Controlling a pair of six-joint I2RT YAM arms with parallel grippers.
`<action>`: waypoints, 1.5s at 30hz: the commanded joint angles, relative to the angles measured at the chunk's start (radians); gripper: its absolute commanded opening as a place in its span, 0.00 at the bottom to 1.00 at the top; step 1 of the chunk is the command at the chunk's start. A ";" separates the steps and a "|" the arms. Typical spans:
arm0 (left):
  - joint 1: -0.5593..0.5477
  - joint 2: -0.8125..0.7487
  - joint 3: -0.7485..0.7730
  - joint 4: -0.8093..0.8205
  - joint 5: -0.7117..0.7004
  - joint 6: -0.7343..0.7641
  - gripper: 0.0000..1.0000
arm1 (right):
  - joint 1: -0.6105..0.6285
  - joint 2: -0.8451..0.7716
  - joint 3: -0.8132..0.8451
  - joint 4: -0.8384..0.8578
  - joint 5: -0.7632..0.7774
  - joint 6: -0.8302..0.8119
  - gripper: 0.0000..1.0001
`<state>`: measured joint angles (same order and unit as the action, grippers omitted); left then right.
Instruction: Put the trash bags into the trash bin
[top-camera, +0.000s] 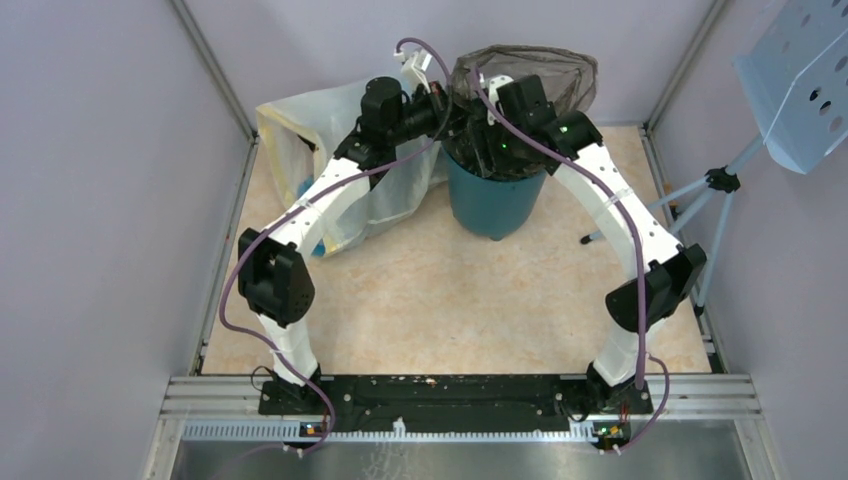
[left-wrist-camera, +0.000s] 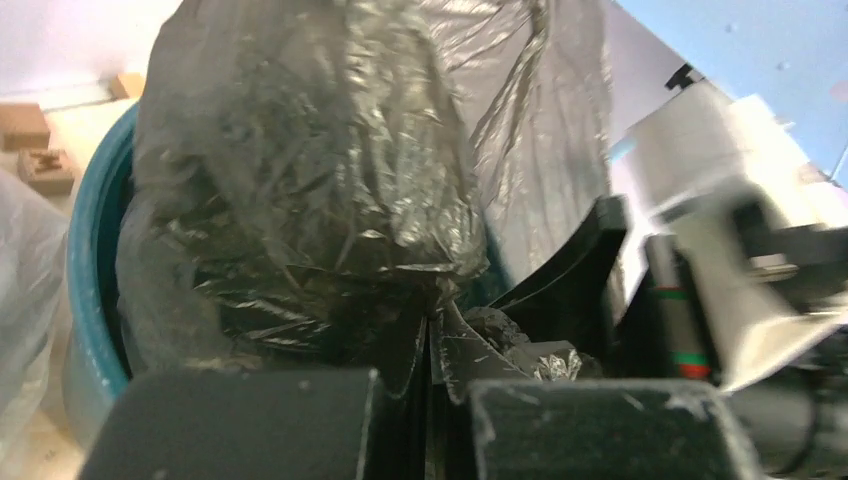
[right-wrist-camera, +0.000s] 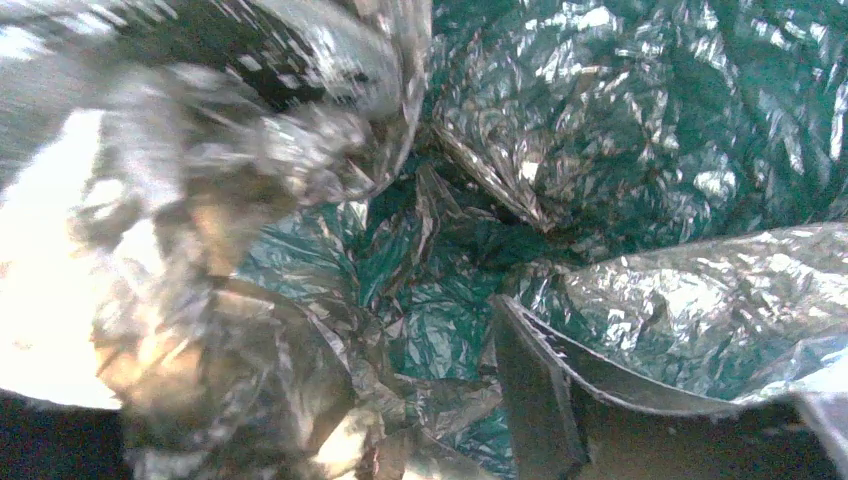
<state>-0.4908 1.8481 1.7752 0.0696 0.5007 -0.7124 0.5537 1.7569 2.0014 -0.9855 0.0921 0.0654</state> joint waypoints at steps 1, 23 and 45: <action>0.009 -0.083 -0.033 -0.014 0.026 0.038 0.00 | 0.003 -0.069 0.103 -0.037 -0.039 -0.037 0.64; 0.021 -0.171 -0.169 -0.063 0.033 0.054 0.00 | -0.159 -0.335 0.057 -0.217 0.182 0.457 0.54; 0.129 -0.378 -0.302 -0.190 0.077 0.081 0.00 | -0.228 -0.371 -0.210 0.069 -0.125 0.674 0.63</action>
<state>-0.3641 1.5185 1.5196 -0.1410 0.5606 -0.6205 0.3248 1.3876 1.7672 -0.9985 0.0048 0.7101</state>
